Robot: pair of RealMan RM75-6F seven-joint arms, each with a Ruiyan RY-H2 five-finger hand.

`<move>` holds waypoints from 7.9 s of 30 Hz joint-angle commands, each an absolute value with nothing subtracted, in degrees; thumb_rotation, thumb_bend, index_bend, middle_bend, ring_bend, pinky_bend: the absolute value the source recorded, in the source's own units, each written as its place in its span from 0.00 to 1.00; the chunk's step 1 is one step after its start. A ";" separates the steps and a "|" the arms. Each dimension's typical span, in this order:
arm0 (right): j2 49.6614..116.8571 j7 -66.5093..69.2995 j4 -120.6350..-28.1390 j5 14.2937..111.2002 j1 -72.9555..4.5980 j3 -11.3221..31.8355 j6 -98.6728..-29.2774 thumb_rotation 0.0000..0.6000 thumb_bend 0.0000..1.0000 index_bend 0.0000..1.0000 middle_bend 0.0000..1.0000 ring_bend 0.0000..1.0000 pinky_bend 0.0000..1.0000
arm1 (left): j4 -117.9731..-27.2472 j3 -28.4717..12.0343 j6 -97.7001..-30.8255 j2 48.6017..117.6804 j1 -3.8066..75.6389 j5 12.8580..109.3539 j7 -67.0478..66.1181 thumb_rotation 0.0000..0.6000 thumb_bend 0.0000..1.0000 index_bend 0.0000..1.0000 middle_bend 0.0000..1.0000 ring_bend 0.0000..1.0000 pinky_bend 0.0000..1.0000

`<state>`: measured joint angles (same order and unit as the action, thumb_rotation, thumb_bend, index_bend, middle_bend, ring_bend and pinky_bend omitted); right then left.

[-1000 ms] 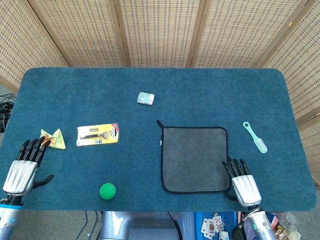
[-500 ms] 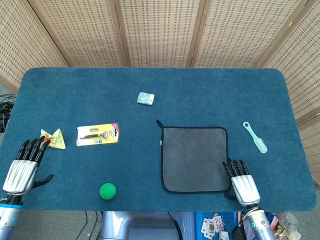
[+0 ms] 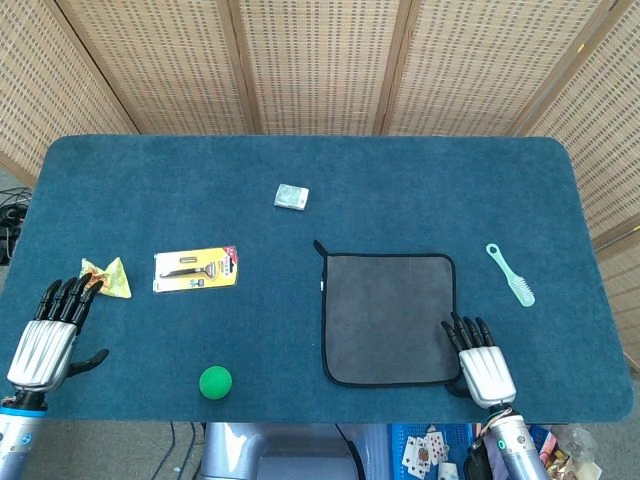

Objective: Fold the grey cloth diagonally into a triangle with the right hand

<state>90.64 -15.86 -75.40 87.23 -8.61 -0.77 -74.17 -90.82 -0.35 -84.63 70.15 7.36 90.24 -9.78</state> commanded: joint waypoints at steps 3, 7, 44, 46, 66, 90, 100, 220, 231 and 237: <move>90.75 -15.66 -75.13 86.82 -8.75 -0.75 -73.88 1.00 0.37 0.05 0.00 0.00 0.00 | -90.76 -0.34 -84.66 70.08 7.36 90.28 -9.47 1.00 0.17 0.00 0.00 0.00 0.00; 90.94 -14.86 -74.53 86.94 -8.71 -0.93 -74.18 1.00 0.53 0.05 0.00 0.00 0.00 | -90.80 -0.21 -84.56 70.15 7.41 90.47 -9.63 1.00 0.17 0.00 0.00 0.00 0.00; 93.93 -11.67 -69.56 87.79 -8.92 -0.03 -77.47 1.00 0.51 0.63 0.15 0.00 0.00 | -90.82 -0.12 -84.51 70.28 7.46 90.57 -9.43 1.00 0.17 0.00 0.00 0.00 0.00; 93.89 -11.67 -69.69 87.71 -9.11 0.15 -77.37 1.00 0.51 0.64 0.15 0.00 0.00 | -90.85 -0.13 -84.47 70.28 7.50 90.57 -9.43 1.00 0.17 0.00 0.00 0.00 0.00; 93.79 -16.42 -73.86 85.64 -15.08 5.57 -73.70 1.00 0.51 0.66 0.15 0.00 0.00 | -90.67 -0.23 -85.12 70.14 7.34 90.84 -8.76 1.00 0.17 0.00 0.00 0.00 0.00; 99.37 -24.33 -68.65 77.09 -28.83 14.08 -62.79 1.00 0.51 0.67 0.16 0.00 0.00 | -90.11 -1.01 -84.84 69.91 7.55 89.60 -7.41 1.00 0.17 0.00 0.00 0.00 0.00; 103.25 -27.82 -64.40 73.93 -35.94 17.47 -59.22 1.00 0.51 0.68 0.17 0.00 0.00 | -89.85 -1.32 -84.47 69.57 7.70 88.93 -6.14 1.00 0.17 0.00 0.00 0.00 0.00; 110.67 -29.27 -53.04 63.88 -51.25 19.19 -55.10 1.00 0.20 0.13 0.00 0.00 0.00 | -89.34 -0.95 -82.16 69.31 8.96 88.05 -3.57 1.00 0.17 0.00 0.00 0.00 0.00; 104.49 -32.20 -63.27 63.55 -46.35 17.27 -60.30 1.00 0.20 0.13 0.00 0.00 0.00 | -89.74 -0.38 -82.50 69.29 8.94 89.30 -3.78 1.00 0.17 0.00 0.00 0.00 0.00; 101.54 -34.60 -68.10 63.55 -44.38 16.20 -62.83 1.00 0.20 0.13 0.00 0.00 0.00 | -89.95 -0.25 -83.40 69.11 8.62 89.92 -3.73 1.00 0.17 0.00 0.00 0.00 0.00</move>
<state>102.76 -33.81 -66.42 63.37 -45.31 16.75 -61.62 -89.95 -0.26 -83.37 69.14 8.66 89.91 -3.75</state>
